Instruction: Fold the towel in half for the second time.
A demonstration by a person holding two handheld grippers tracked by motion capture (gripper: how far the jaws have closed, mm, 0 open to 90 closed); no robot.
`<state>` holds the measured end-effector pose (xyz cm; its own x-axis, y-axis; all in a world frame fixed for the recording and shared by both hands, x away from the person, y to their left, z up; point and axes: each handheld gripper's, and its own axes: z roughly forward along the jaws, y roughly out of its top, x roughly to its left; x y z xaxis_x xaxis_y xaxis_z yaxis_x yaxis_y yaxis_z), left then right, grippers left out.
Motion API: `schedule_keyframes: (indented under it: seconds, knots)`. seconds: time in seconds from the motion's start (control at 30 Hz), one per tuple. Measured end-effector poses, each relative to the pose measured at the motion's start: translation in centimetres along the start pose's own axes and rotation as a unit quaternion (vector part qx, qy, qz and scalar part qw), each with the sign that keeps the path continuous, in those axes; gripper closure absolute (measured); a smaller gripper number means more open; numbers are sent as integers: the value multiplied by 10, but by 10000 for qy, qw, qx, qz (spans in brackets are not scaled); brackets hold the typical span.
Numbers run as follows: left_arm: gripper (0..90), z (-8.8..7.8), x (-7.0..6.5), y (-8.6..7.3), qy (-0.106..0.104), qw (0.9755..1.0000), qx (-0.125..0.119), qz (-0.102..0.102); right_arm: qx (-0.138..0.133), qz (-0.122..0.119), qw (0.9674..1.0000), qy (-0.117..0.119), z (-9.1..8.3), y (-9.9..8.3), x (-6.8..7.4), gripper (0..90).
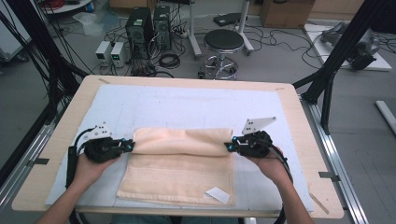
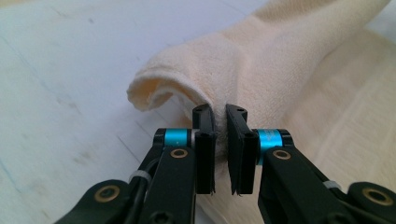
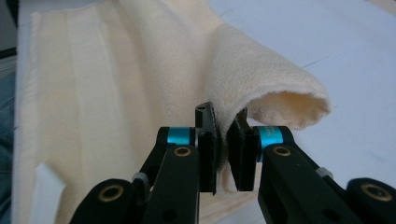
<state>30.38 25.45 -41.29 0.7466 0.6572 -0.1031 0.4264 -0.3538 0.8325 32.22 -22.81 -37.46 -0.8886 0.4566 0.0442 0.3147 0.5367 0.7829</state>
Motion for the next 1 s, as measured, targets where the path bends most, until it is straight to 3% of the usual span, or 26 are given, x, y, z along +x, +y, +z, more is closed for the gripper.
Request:
schedule_keyframes:
  seconds: [0.17,0.27,0.37,0.53,0.6,0.83,1.0]
  knots:
    - [790,2,-6,-19,-141,9996,241,-34,264,261,9992,144,12,-28,9,783]
    - [717,-1,-5,-17,-213,9993,314,16,294,377,9989,2,15,-38,7,675]
    - [629,-7,-4,-11,-200,9992,344,70,169,372,9991,-65,9,-35,7,598]
    - [520,-15,-3,4,-109,9997,185,120,141,327,9990,-278,-1,-27,4,488]
    - [464,-14,-1,10,-8,9998,156,97,98,419,9986,-302,-5,-24,1,463]
    - [441,-6,12,20,145,9997,192,-2,69,479,9976,-493,-13,-22,-9,444]
    - [441,13,27,27,245,9991,298,-183,135,603,9970,-476,3,-16,-25,419]
